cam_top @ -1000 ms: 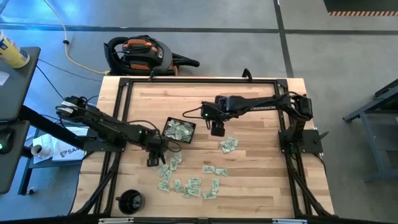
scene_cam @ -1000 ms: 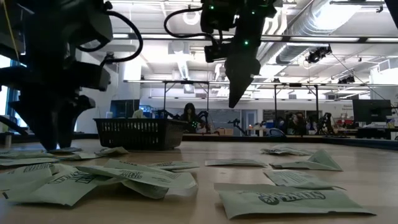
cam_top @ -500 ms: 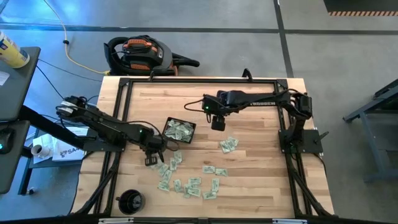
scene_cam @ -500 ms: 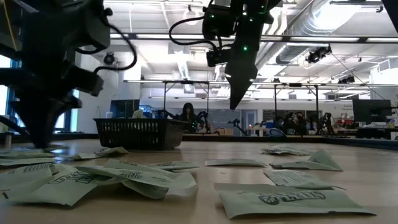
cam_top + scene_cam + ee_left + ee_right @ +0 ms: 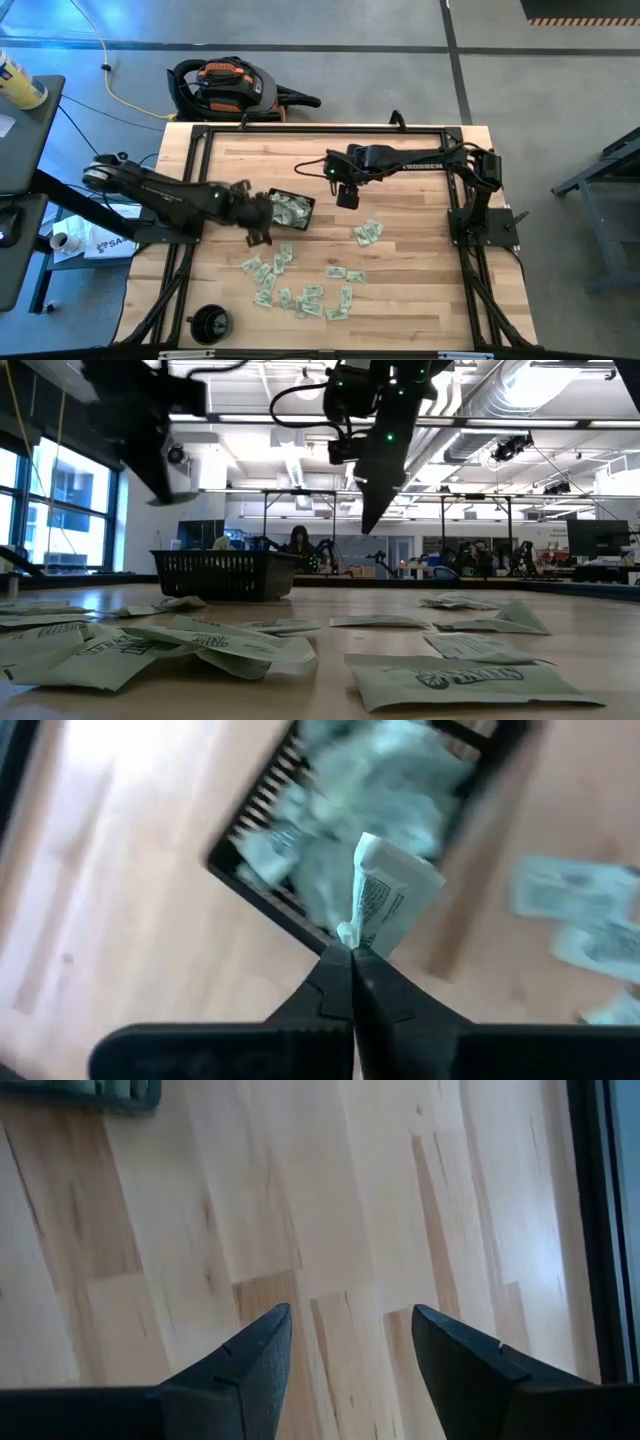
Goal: Pick and place Stevia / Truvia into bins
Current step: Put the green stevia packet into the black basket
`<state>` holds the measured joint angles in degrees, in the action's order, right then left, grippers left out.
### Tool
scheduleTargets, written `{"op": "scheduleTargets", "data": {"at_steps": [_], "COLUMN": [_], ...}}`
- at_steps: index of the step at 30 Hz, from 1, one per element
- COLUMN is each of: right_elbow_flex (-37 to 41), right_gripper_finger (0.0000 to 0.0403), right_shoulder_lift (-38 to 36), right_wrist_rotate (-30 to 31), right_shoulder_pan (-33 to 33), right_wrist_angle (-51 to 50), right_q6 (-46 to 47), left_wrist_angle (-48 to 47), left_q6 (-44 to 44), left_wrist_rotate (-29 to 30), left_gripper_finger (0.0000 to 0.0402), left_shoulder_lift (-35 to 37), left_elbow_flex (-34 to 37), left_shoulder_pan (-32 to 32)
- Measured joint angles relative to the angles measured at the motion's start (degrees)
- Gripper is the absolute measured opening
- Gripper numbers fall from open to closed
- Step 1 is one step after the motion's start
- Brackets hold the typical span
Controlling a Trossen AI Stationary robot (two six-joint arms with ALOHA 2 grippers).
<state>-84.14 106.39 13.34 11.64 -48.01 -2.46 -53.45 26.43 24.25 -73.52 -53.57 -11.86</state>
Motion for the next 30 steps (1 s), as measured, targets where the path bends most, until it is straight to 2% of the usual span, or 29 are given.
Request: {"op": "scheduleTargets", "data": {"at_steps": [5, 8, 12, 15, 17, 22, 25, 30], "right_elbow_flex": [0.0, 0.0, 0.0, 0.0, 0.0, 0.0, 0.0, 0.0], "right_gripper_finger": [0.0200, 0.0200, 0.0200, 0.0200, 0.0200, 0.0200, 0.0200, 0.0200], "right_shoulder_lift": [0.0, 0.0, 0.0, 0.0, 0.0, 0.0, 0.0, 0.0], "right_wrist_rotate": [0.0, 0.0, -0.2, -0.2, -0.2, -0.2, -0.2, -0.7], "right_shoulder_pan": [0.0, 0.0, -0.1, -0.1, -0.1, -0.1, -0.1, -0.1], "right_wrist_angle": [0.8, 0.1, -1.8, -2.6, -2.6, -1.6, -0.4, 1.6], "right_q6": [0.1, 1.0, 1.2, 2.0, 2.0, 1.0, 0.0, -0.5], "left_wrist_angle": [9.7, 15.4, 15.8, 14.0, 9.1, -2.0, -3.1, -3.3], "left_q6": [-10.3, -13.2, -13.4, -10.6, -8.3, -1.8, 0.7, 8.3], "left_wrist_rotate": [-1.5, -5.1, -12.8, -15.0, -16.3, -17.5, -17.9, -21.4], "left_gripper_finger": [0.0032, 0.0044, 0.0090, 0.0132, 0.0157, 0.0193, 0.0195, 0.0183], "left_shoulder_lift": [-2.1, -4.1, -6.1, -6.2, -5.8, -2.7, 0.3, 2.4], "left_elbow_flex": [3.0, 3.6, 3.7, 3.5, 1.8, -3.2, -4.0, -1.4], "left_shoulder_pan": [9.0, 13.0, 15.9, 16.0, 15.8, 11.2, 5.4, -5.7]}}
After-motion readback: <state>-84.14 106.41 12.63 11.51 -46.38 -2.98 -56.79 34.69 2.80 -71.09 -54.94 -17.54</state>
